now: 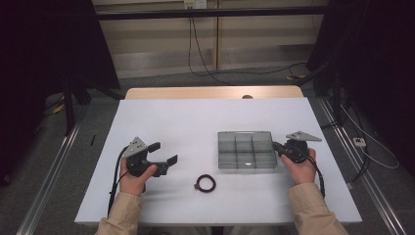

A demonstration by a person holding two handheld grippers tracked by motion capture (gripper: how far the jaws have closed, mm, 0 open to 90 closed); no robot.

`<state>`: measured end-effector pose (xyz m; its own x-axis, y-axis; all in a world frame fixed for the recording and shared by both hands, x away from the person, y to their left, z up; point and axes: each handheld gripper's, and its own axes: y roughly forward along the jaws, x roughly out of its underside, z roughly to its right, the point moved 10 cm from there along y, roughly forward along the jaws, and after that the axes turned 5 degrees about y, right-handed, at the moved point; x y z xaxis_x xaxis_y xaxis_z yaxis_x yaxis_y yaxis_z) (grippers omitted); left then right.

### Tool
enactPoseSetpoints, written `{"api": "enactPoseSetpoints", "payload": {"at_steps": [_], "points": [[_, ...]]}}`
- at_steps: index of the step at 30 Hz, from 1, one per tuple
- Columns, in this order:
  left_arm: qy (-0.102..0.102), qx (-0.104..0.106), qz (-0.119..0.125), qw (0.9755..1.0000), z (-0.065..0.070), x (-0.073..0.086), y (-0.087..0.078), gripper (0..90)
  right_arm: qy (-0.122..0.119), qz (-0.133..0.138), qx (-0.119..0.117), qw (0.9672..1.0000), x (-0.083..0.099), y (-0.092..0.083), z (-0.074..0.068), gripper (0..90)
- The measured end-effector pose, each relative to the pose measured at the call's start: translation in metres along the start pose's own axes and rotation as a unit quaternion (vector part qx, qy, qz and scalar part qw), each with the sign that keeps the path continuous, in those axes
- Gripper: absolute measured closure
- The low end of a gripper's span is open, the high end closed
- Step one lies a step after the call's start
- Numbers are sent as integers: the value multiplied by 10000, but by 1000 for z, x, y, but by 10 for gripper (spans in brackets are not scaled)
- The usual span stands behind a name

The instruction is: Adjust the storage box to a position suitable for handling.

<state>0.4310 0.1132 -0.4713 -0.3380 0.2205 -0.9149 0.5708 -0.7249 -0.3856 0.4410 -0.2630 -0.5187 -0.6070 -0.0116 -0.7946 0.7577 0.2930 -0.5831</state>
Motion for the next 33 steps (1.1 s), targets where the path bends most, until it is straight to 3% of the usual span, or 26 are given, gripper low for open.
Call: {"api": "enactPoseSetpoints", "payload": {"at_steps": [7,15,21,23,26,33], "points": [[36,-54,-122,9999,0,0,8,174,-118,-21,-76,9999,1,2,-9,900],[130,-152,-400,9990,0,0,27,326,-137,-1,-91,9999,0,3,-9,900],[181,-188,-563,9981,1,1,40,389,-168,-11,-166,9997,1,4,-13,900],[210,-166,-611,9978,3,1,44,470,-204,-16,-179,9996,1,4,-15,900],[247,-141,-682,9973,7,2,52,500,-210,-18,-178,9996,1,4,-15,900],[397,-28,-914,9950,16,6,68,666,-240,-29,-240,9994,2,4,-19,900]]}}
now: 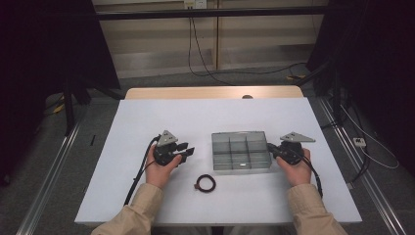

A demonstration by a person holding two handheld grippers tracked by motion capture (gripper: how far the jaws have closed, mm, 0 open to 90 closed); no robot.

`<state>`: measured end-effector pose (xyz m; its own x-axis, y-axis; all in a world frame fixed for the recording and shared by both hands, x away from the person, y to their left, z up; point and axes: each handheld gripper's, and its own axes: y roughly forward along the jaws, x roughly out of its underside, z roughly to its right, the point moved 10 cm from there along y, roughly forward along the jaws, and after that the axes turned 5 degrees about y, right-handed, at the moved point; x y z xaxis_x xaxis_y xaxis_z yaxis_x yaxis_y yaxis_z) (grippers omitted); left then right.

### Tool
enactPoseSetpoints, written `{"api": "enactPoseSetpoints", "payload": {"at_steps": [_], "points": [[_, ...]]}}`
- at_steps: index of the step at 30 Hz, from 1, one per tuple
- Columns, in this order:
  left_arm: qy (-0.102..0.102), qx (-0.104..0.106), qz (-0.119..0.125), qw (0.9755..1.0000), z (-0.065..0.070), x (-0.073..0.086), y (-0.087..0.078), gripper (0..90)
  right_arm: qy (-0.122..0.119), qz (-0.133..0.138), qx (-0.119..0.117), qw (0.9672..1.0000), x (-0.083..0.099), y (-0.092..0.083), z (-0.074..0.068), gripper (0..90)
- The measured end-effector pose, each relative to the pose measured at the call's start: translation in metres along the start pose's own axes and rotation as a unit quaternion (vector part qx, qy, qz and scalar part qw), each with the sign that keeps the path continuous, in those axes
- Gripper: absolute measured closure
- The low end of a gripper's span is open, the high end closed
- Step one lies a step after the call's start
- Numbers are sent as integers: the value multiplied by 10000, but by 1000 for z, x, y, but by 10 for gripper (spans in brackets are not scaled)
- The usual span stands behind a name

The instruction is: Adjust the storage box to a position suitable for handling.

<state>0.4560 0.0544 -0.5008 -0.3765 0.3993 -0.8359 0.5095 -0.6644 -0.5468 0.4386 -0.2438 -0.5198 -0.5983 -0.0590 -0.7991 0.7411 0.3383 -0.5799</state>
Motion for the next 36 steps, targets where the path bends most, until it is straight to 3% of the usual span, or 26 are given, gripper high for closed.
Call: {"api": "enactPoseSetpoints", "payload": {"at_steps": [11,17,24,36], "points": [[105,201,-120,9997,13,-2,15,822,-52,-23,-44,10000,1,0,-4,900],[65,271,-181,9994,19,-3,24,891,-135,-41,-82,9999,2,1,-8,900],[165,346,-270,9989,25,-1,29,900,-135,-67,-120,9998,3,1,-12,900],[124,399,-315,9986,28,1,33,900,-222,-99,-188,9995,5,1,-19,900]]}}
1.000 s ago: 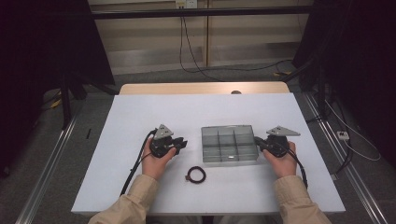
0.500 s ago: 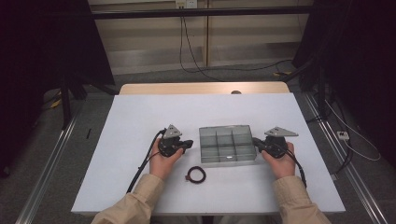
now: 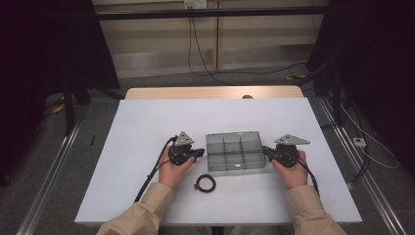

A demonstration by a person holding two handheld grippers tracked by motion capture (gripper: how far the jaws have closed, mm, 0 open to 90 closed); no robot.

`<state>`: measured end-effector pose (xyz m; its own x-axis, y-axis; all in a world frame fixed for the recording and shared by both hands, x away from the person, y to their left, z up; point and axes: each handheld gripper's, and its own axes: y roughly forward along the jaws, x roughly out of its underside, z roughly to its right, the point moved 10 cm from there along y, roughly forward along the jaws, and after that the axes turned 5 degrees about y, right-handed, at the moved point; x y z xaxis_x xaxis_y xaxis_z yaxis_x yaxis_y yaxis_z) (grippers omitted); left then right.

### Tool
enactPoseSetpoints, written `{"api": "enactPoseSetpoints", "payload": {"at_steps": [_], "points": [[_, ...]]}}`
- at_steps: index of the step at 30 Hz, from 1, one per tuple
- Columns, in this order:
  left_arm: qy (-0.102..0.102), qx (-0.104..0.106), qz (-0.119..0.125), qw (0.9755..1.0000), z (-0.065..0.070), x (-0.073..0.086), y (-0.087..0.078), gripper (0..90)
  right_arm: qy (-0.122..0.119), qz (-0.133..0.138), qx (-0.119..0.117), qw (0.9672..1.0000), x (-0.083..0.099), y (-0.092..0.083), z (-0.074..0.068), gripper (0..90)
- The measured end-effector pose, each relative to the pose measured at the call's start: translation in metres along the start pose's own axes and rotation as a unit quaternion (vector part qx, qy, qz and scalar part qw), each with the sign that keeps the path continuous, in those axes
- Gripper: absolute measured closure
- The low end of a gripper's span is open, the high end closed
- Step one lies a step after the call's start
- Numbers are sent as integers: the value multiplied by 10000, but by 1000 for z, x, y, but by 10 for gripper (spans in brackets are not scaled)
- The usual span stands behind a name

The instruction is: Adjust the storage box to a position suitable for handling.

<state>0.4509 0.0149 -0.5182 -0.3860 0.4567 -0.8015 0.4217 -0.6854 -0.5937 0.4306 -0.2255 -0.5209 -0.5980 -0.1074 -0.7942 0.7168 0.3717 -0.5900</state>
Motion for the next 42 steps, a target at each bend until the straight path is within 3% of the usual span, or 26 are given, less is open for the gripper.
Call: {"api": "enactPoseSetpoints", "payload": {"at_steps": [11,31,42], "points": [[-14,32,-85,10000,0,3,0,900,-60,-14,-19,10000,1,0,-5,900],[67,-151,-125,9998,-1,7,-7,900,-50,-45,-113,9999,3,-1,-14,900],[59,-249,-154,9996,-7,12,-16,900,-111,-66,-226,9997,4,1,-27,900]]}}
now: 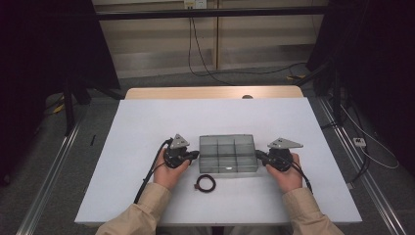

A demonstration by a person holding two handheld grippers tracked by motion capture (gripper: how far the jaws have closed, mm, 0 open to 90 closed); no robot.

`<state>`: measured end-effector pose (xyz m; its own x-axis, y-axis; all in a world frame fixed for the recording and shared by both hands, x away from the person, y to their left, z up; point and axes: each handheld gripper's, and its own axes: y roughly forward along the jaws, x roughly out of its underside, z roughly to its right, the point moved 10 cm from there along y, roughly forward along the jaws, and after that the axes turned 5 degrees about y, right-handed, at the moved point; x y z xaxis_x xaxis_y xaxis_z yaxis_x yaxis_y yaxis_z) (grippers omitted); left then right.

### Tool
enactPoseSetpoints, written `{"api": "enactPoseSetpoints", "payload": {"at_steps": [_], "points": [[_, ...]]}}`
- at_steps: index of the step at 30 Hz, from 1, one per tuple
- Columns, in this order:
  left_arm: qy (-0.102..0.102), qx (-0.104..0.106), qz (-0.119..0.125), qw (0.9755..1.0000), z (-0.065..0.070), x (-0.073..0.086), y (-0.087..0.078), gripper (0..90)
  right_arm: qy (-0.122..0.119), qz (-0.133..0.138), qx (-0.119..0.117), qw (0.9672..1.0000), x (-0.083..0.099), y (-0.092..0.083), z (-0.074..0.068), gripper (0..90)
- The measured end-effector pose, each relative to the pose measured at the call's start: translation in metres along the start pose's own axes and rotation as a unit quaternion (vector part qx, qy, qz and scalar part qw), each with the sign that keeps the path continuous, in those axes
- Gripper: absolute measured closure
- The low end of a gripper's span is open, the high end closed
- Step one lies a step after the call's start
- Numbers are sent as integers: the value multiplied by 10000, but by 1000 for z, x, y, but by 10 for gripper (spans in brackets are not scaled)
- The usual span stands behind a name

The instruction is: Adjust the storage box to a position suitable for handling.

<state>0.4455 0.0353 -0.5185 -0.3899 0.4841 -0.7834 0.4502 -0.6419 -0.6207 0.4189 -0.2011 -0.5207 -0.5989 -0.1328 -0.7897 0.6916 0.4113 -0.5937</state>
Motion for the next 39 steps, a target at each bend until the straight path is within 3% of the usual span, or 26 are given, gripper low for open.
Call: {"api": "enactPoseSetpoints", "payload": {"at_steps": [12,39], "points": [[-108,-58,42,9999,-7,3,-9,900,-71,-7,-105,9999,0,3,-12,900],[-249,-216,9,9995,-11,9,-17,900,-174,-16,-171,9997,-3,10,-21,900]]}}
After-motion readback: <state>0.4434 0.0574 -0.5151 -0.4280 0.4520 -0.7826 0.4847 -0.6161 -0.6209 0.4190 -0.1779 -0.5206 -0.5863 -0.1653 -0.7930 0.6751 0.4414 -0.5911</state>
